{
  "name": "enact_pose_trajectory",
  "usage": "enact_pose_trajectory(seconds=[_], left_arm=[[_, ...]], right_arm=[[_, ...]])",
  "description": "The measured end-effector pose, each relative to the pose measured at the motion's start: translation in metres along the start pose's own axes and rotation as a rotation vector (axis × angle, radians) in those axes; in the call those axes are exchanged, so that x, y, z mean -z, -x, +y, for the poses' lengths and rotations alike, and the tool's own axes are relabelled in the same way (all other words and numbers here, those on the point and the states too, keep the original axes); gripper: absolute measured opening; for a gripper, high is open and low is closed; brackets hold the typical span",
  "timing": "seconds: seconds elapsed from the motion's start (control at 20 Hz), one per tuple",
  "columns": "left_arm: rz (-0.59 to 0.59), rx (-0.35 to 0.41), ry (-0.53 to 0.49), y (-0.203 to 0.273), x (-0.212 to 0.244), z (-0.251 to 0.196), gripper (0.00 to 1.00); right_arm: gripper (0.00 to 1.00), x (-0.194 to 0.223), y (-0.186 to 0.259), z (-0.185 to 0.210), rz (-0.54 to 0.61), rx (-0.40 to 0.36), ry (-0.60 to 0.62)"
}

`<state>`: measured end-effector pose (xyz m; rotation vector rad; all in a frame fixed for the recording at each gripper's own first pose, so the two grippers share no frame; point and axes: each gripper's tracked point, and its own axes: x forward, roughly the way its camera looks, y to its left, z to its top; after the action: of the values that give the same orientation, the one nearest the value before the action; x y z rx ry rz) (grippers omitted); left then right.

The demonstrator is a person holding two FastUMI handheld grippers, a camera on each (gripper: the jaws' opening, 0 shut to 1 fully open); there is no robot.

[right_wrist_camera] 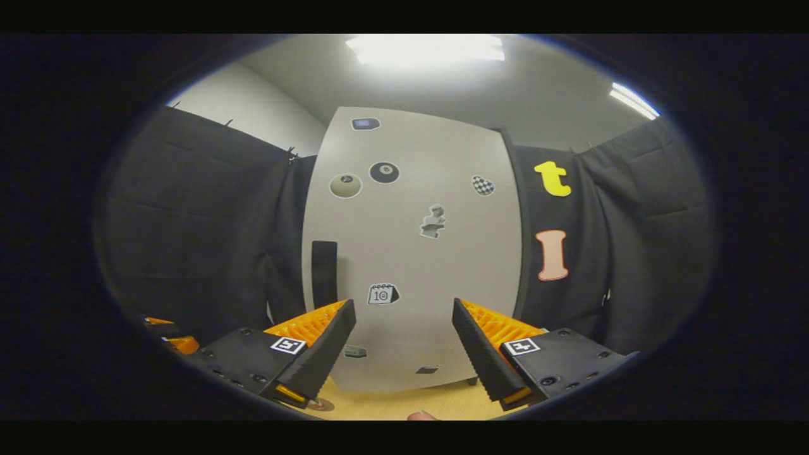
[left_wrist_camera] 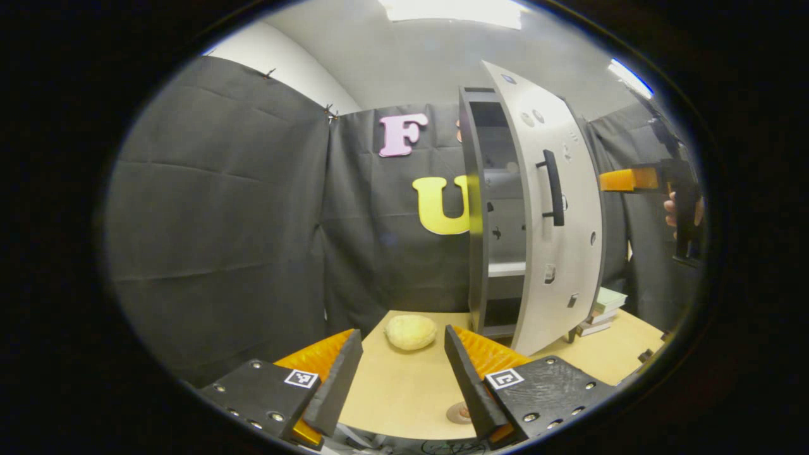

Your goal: Open the cabinet door with the right hand, grasp the bottle in the cabinet with the left hand and place it on the coaster, then close the cabinet door with the right hand.

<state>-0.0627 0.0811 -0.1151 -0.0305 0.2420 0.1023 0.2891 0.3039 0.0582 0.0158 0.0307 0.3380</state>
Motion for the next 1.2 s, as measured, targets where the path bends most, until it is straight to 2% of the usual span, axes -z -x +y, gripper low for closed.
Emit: enact_pose_trajectory(seconds=[0.25, 0.65, 0.9, 1.2], left_arm=[[-0.068, 0.042, -0.03, -0.016, -0.033, -0.044, 0.78], [-0.118, 0.098, -0.061, -0.011, -0.066, -0.108, 0.78], [-0.111, 0.101, -0.068, -0.011, -0.067, -0.116, 0.78], [-0.101, 0.087, -0.08, -0.01, -0.082, -0.113, 0.81]], right_arm=[[0.98, 0.007, 0.043, -0.038, -0.021, 0.07, -0.015], [0.97, 0.035, 0.086, -0.101, 0.012, 0.177, -0.035], [0.97, 0.059, 0.095, -0.118, 0.056, 0.21, -0.018], [0.97, 0.055, 0.094, -0.124, 0.039, 0.219, -0.022]])
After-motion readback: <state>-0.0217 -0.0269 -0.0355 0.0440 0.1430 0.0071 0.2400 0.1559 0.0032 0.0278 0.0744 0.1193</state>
